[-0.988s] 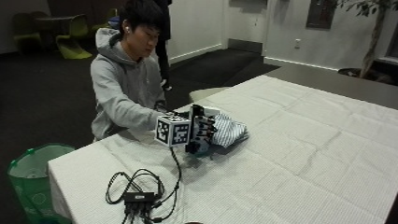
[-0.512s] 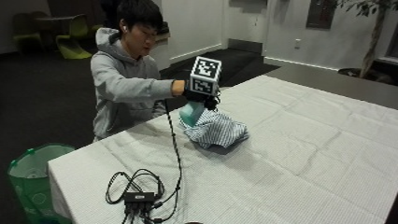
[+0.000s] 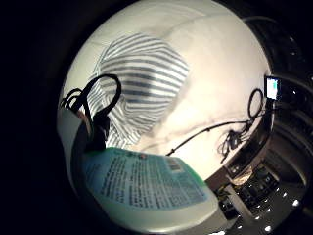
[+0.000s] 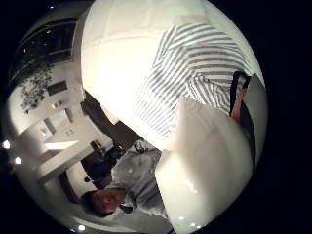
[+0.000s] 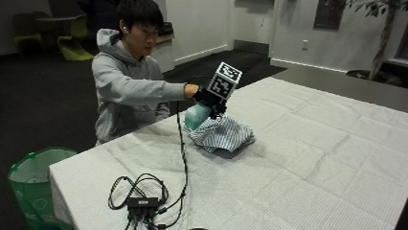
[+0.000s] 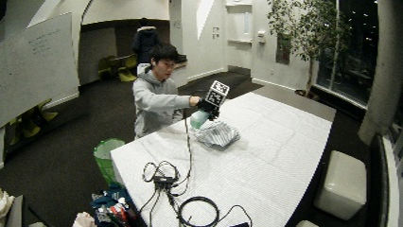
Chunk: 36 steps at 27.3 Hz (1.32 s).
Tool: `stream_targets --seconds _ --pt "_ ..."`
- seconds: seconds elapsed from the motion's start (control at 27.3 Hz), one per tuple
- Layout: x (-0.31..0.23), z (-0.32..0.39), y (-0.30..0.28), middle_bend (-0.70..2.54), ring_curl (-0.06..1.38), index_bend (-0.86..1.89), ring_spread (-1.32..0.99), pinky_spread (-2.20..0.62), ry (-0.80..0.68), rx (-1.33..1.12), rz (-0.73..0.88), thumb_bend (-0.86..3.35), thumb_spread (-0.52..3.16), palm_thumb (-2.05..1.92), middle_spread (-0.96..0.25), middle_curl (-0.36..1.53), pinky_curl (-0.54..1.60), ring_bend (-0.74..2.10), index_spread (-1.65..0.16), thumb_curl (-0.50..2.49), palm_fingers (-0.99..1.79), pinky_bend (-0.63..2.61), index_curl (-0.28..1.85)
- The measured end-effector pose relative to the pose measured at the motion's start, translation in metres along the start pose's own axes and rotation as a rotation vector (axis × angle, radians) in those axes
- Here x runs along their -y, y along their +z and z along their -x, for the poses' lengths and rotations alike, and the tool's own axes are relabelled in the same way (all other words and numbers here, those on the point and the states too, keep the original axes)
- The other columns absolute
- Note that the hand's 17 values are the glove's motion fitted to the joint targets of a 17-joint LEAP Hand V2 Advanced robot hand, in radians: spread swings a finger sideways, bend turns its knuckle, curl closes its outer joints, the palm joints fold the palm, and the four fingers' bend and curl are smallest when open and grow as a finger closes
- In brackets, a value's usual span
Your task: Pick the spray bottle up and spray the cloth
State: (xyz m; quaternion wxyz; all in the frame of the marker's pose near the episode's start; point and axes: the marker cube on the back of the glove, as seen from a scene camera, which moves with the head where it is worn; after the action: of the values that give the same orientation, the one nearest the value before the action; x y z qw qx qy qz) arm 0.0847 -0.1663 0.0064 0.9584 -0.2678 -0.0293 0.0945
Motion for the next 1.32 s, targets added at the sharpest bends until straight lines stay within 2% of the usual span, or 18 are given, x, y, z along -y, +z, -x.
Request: stream_targets --seconds 0.26,0.7,0.99,1.17,1.32 --pt "0.004 0.006 0.017 0.70 0.46 0.55 -0.16 -0.27 -0.004 -0.027 0.027 -0.03 0.08 0.96 -0.07 0.52 0.40 0.60 -0.18 0.67 1.38 0.36 0.53" --pt "-0.024 0.027 -0.029 0.71 0.46 0.54 -0.16 -0.27 0.028 -0.102 -0.052 -0.03 0.06 0.96 -0.07 0.52 0.41 0.60 -0.18 0.69 1.38 0.35 0.55" --pt "-0.001 0.032 0.011 0.71 0.47 0.54 -0.16 -0.27 0.008 -0.113 0.017 -0.03 0.06 0.96 -0.07 0.52 0.42 0.60 -0.18 0.69 1.38 0.35 0.55" --pt "-0.001 0.047 0.017 0.71 0.47 0.54 -0.16 -0.27 -0.065 -0.018 -0.012 -0.03 0.05 0.96 -0.07 0.52 0.42 0.60 -0.18 0.70 1.38 0.35 0.55" --pt "-0.017 0.080 -0.007 0.71 0.47 0.54 -0.16 -0.27 -0.248 0.236 -0.146 -0.03 0.05 0.96 -0.06 0.52 0.42 0.59 -0.18 0.70 1.38 0.35 0.56"
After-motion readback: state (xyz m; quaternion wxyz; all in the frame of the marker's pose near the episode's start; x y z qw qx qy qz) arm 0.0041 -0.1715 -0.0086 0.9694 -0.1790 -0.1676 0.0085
